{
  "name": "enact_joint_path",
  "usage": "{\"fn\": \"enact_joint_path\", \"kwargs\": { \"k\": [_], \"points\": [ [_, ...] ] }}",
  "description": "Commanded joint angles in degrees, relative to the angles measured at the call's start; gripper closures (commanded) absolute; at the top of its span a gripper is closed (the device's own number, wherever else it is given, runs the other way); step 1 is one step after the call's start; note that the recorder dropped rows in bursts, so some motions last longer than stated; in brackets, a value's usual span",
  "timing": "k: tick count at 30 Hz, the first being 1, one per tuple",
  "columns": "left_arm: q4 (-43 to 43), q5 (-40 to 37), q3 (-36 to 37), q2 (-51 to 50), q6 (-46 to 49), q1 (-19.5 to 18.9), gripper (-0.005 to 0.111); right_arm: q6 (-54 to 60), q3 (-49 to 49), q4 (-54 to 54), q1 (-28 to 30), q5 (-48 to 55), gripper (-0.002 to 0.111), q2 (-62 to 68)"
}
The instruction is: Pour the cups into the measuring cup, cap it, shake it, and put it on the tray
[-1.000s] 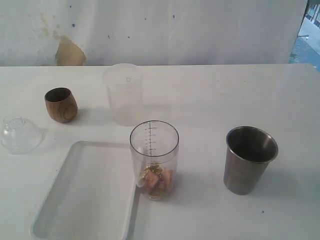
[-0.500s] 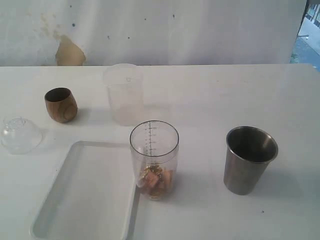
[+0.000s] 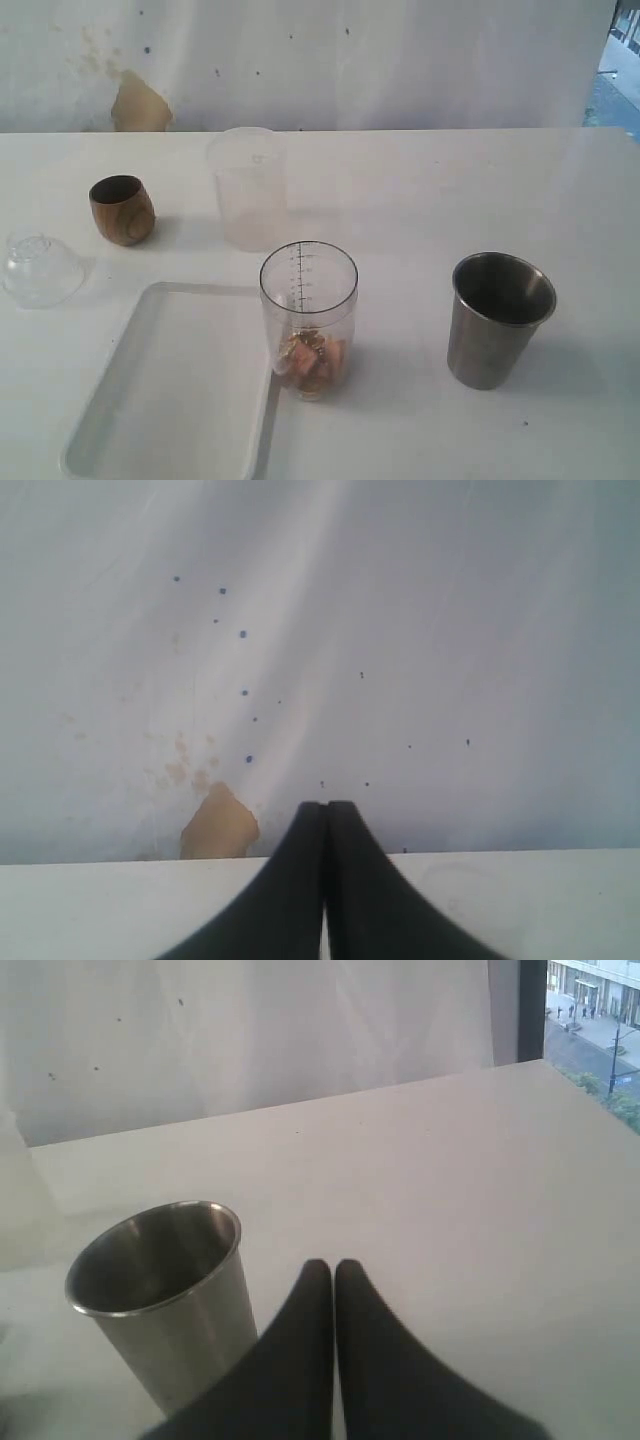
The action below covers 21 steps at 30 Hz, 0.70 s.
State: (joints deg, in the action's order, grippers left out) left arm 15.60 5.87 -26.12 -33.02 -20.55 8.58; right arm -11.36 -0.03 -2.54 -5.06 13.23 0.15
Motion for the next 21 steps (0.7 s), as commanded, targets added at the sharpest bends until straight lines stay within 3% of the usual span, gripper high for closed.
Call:
{"fn": "enact_joint_path", "kwargs": {
  "k": [1, 3, 6, 14, 21],
  "points": [
    [-7.0, -3.0, 0.5, 1.4, 7.0, 0.0, 0.107, 0.1, 0.0, -0.3, 0.0, -0.5, 0.108, -0.1],
    [-14.0, -4.0, 2.7, 3.6, 20.1, 0.0, 0.107, 0.1, 0.0, -0.3, 0.0, -0.5, 0.108, -0.1],
    [-18.3, -3.8, 6.8, 7.0, 30.6, -0.5, 0.107, 0.1, 0.0, -0.3, 0.0, -0.5, 0.108, -0.1],
    [-14.9, -0.1, 16.5, 18.5, 14.8, -10.1, 0.107, 0.1, 0.0, -0.3, 0.0, -0.5, 0.108, -0.1],
    [-14.9, -2.2, 24.0, 27.9, 14.8, -11.4, 0.107, 0.1, 0.0, -0.3, 0.0, -0.5, 0.108, -0.1]
  ]
}}
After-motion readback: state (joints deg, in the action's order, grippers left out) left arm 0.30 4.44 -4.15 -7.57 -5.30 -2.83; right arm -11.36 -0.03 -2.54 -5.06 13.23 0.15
